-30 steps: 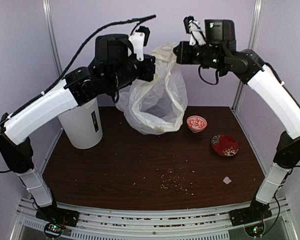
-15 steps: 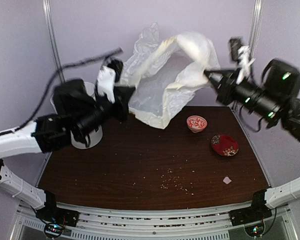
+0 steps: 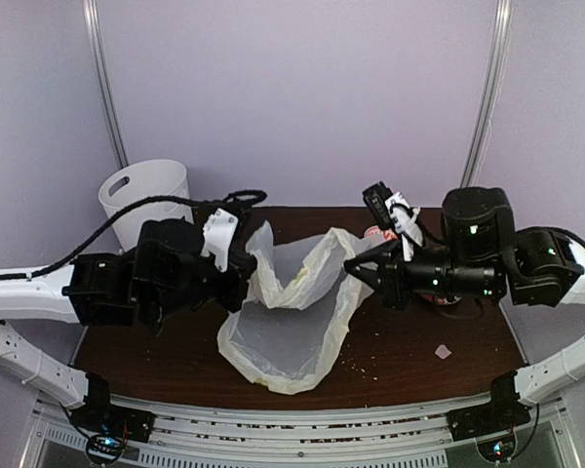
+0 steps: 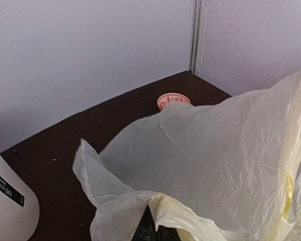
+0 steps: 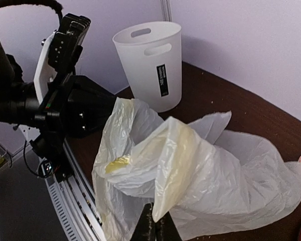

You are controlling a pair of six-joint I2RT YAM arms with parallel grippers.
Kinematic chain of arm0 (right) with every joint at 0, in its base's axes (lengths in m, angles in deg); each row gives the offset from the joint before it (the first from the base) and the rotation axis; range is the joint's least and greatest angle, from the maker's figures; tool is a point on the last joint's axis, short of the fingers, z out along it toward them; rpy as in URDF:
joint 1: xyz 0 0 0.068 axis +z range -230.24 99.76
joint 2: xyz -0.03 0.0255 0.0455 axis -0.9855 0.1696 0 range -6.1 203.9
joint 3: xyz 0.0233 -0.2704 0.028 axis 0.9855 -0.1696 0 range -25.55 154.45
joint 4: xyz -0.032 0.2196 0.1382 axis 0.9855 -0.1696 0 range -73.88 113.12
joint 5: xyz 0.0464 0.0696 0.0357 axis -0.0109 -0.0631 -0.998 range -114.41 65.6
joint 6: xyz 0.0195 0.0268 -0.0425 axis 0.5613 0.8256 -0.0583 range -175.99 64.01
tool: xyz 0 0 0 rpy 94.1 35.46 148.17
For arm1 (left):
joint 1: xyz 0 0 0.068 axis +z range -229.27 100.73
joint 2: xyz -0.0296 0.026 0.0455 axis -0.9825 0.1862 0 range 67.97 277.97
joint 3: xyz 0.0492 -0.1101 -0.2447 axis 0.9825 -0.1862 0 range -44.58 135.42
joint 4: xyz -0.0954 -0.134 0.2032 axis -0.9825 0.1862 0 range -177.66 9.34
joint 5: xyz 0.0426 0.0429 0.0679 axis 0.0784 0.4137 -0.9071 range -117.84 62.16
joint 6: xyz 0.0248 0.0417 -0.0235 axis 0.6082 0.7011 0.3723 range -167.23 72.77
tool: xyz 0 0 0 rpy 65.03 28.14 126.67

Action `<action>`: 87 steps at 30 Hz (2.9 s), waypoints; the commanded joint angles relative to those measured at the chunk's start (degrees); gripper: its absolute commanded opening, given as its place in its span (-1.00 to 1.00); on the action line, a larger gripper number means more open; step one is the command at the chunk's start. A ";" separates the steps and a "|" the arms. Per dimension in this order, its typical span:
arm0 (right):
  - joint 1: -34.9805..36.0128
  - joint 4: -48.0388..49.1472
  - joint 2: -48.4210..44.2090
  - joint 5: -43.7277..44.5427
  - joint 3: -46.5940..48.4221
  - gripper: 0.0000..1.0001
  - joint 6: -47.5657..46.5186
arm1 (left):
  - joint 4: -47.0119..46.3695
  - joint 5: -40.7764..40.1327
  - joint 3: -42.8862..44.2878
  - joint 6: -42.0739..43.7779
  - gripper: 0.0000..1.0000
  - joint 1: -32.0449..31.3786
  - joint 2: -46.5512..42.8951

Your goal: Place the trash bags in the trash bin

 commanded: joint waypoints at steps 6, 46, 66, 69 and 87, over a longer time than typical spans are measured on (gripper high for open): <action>-16.08 -2.46 19.64 10.62 34.29 -1.00 -9.80 | -10.57 -4.28 31.49 13.78 -1.00 9.71 16.61; 3.31 1.04 -3.97 8.92 -8.99 -1.00 4.32 | -8.61 -10.99 -3.99 -5.03 -1.00 -5.02 -0.22; -18.16 -18.44 11.89 -1.52 34.45 -1.00 0.23 | 12.33 -23.51 42.79 -5.06 -1.00 8.29 18.18; -18.17 -19.89 7.65 -4.72 25.53 -1.00 6.72 | 20.30 -17.42 36.03 -14.00 -1.00 8.35 13.84; -35.23 -33.30 14.53 -3.10 19.84 -1.00 14.53 | 40.26 15.34 36.08 -16.13 -1.00 27.56 19.93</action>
